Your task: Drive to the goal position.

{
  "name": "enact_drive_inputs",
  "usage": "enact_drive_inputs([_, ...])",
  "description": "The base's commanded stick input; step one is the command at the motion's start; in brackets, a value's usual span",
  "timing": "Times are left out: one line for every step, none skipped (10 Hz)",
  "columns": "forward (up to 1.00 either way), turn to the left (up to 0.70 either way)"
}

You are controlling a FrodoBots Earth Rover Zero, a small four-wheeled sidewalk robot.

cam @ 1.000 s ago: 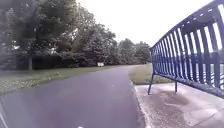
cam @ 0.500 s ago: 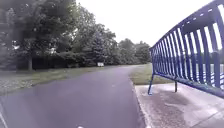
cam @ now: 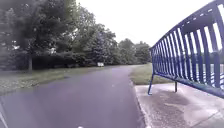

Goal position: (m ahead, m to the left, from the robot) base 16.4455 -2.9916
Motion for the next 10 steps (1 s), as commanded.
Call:
enact_drive_inputs([0.04,0.00])
enact_drive_inputs([0.04,0.00])
enact_drive_inputs([0.03,0.00])
enact_drive_inputs([0.01,0.00])
enact_drive_inputs([0.04,0.00])
enact_drive_inputs([0.02,0.00])
enact_drive_inputs([0.03,0.00])
enact_drive_inputs([0.04,0.00])
enact_drive_inputs([0.00,0.00])
enact_drive_inputs([0.04,0.00])
